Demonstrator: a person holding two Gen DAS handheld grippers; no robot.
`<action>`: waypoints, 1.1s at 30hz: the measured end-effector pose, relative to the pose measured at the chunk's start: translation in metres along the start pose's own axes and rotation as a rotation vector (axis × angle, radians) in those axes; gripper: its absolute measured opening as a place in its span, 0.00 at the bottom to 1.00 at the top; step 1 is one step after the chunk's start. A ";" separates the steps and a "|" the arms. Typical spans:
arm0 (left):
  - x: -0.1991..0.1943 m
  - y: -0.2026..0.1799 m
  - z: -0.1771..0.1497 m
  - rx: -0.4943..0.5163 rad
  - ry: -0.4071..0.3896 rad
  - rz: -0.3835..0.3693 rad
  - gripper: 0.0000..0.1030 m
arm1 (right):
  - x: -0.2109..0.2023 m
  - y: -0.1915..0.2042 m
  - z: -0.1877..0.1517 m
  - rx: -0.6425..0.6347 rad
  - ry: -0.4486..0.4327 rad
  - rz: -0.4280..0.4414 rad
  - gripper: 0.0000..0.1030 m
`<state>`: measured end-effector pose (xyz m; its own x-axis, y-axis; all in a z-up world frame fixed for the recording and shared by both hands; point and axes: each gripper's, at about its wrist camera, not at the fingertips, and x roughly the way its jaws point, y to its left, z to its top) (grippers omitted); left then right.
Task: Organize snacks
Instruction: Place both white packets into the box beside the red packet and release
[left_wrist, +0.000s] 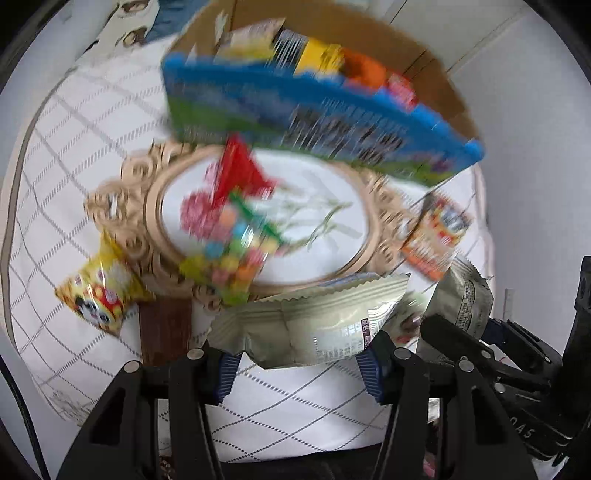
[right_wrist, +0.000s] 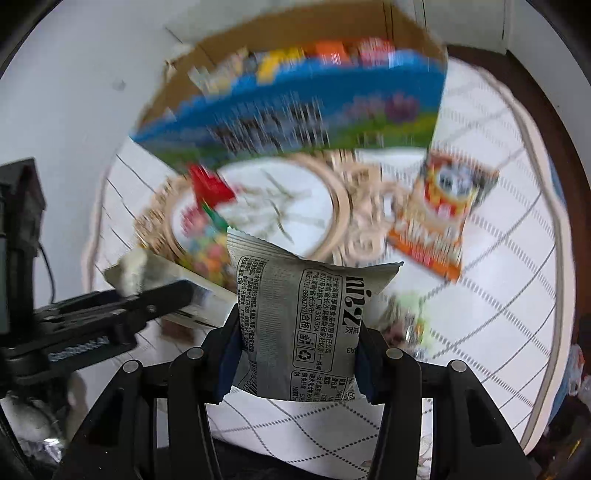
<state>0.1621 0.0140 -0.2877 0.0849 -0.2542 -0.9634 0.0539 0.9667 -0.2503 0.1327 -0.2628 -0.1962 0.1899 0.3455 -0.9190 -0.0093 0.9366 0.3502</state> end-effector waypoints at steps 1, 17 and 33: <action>-0.012 -0.005 0.010 0.011 -0.018 -0.015 0.51 | -0.004 0.006 0.002 -0.003 -0.019 0.005 0.52; -0.040 -0.085 0.196 0.148 -0.019 -0.057 0.51 | -0.018 0.019 0.167 -0.049 -0.186 -0.067 0.52; 0.108 -0.090 0.259 0.185 0.293 0.003 0.72 | 0.097 -0.035 0.211 0.011 0.066 -0.196 0.91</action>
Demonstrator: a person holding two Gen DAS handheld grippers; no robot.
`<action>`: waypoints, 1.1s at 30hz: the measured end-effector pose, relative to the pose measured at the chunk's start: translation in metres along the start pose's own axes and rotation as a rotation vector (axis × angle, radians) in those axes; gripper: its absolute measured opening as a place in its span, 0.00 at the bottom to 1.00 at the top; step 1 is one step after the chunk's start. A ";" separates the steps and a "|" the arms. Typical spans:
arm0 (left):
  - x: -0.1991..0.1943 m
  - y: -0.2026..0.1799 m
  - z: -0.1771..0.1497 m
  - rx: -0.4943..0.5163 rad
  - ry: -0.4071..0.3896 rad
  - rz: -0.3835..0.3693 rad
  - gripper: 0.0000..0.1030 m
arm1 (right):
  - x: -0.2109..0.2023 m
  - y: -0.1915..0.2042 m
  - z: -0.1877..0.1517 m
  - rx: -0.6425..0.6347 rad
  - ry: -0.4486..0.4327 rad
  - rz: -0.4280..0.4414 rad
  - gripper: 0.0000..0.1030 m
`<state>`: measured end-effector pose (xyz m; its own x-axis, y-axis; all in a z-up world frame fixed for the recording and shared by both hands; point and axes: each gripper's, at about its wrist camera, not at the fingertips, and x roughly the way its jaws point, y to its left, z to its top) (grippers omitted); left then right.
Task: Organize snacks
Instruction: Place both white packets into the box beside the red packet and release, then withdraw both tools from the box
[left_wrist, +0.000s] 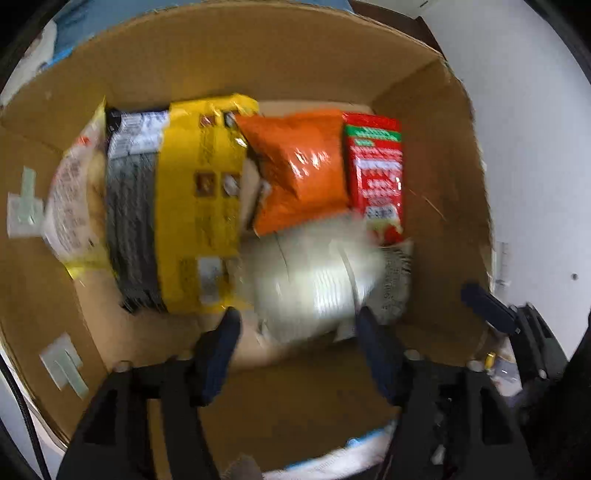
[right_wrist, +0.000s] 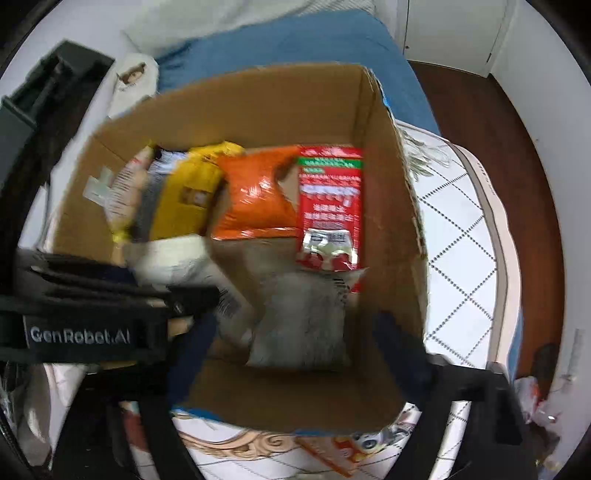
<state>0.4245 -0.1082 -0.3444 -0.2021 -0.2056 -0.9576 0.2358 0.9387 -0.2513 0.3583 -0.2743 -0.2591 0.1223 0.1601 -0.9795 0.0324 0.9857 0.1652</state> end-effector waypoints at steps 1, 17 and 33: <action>0.000 0.002 0.001 -0.002 -0.010 -0.004 0.74 | 0.002 -0.002 0.000 0.007 0.006 0.017 0.91; -0.069 0.028 -0.045 -0.047 -0.315 0.102 0.76 | -0.027 0.006 -0.019 0.007 -0.088 -0.024 0.91; -0.124 0.025 -0.144 -0.057 -0.593 0.208 0.76 | -0.097 0.023 -0.071 -0.012 -0.270 -0.049 0.91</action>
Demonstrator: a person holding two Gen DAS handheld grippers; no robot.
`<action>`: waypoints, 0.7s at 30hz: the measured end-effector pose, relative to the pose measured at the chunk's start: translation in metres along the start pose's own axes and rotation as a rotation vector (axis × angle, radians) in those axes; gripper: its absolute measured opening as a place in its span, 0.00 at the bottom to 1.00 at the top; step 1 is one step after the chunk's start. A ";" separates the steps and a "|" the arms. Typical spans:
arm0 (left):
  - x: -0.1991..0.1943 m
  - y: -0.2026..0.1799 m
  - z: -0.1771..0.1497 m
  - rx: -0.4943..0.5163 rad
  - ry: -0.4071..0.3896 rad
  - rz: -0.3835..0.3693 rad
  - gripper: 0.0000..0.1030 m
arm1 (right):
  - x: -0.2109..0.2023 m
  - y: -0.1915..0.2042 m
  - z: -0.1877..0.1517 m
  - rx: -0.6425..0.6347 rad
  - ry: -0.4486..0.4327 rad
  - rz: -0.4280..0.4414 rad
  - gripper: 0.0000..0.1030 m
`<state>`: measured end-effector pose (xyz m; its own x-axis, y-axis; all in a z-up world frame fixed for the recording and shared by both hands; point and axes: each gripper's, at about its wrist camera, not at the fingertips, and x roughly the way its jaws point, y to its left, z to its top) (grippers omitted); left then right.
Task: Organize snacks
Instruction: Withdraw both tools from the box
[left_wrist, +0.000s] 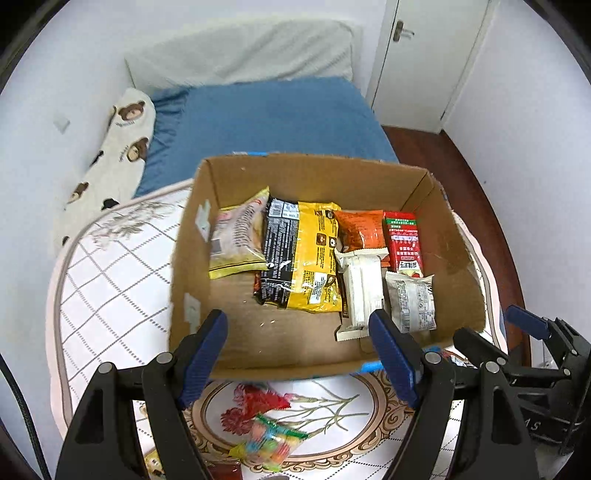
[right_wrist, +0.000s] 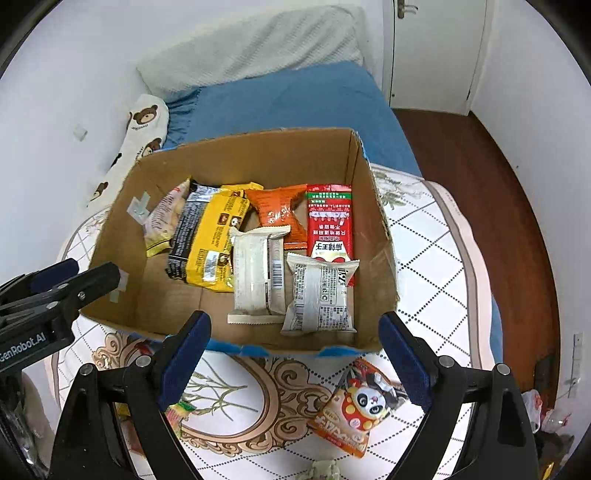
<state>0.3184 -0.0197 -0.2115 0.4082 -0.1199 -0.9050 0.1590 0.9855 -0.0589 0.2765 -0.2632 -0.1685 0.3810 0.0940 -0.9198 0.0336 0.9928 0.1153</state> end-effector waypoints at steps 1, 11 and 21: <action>-0.008 0.000 -0.004 0.006 -0.019 0.005 0.76 | -0.006 0.002 -0.002 -0.005 -0.011 0.000 0.91; -0.072 -0.006 -0.036 0.023 -0.145 0.004 0.76 | -0.065 0.020 -0.022 -0.038 -0.128 -0.013 0.91; -0.089 -0.003 -0.060 -0.016 -0.154 -0.004 0.76 | -0.085 0.011 -0.046 0.007 -0.146 0.017 0.91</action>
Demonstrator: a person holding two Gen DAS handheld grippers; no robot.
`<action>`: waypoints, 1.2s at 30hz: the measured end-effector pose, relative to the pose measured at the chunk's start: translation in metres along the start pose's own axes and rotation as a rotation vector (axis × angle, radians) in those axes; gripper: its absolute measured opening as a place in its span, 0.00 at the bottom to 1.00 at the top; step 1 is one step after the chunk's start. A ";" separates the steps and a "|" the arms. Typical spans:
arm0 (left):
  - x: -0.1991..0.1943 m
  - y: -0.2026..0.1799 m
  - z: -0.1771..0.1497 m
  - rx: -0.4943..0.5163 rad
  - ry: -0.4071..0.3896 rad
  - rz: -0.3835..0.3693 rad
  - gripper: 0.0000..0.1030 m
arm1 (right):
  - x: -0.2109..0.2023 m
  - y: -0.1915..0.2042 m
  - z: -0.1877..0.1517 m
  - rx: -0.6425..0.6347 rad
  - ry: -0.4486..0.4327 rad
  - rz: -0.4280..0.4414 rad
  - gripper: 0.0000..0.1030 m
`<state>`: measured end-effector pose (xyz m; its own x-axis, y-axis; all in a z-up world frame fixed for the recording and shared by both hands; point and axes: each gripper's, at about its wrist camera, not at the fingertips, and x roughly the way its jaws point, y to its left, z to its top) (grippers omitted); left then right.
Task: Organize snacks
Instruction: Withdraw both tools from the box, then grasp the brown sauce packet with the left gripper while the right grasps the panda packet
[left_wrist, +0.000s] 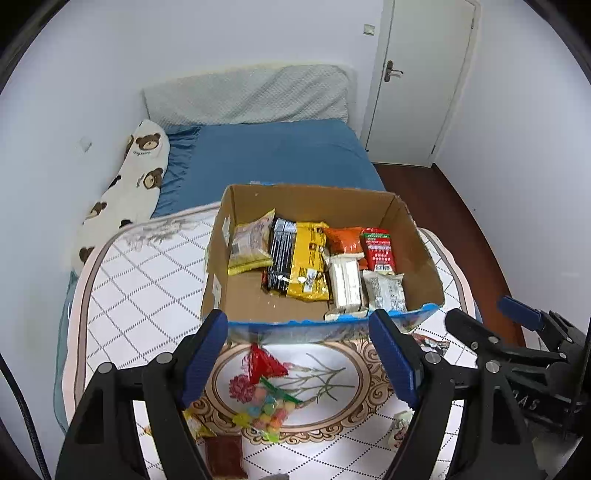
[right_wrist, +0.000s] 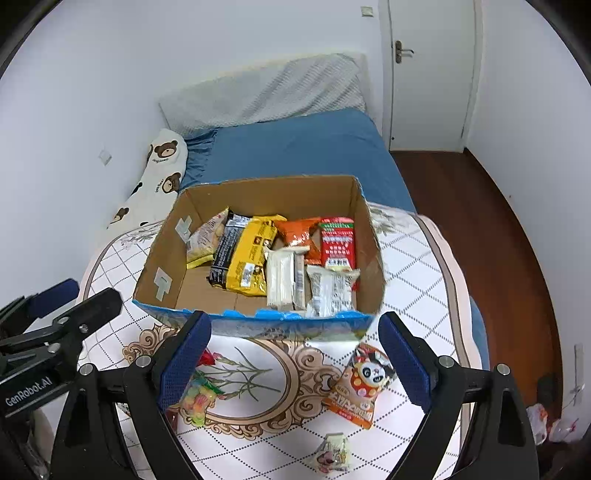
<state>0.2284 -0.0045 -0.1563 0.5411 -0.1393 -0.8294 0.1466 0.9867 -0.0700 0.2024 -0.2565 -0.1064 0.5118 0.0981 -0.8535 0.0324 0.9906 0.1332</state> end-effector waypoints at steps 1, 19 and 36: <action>0.004 0.003 -0.004 -0.011 0.015 0.003 0.76 | 0.004 -0.005 -0.003 0.015 0.017 0.001 0.91; 0.119 0.128 -0.151 -0.374 0.503 0.226 0.76 | 0.195 -0.090 -0.096 0.204 0.414 -0.107 0.91; 0.150 0.116 -0.215 -0.309 0.681 0.164 0.76 | 0.178 0.008 -0.172 -0.077 0.507 0.062 0.60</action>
<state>0.1484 0.1073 -0.4086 -0.1084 -0.0057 -0.9941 -0.1842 0.9828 0.0144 0.1462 -0.2152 -0.3436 0.0300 0.1717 -0.9847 -0.0579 0.9838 0.1698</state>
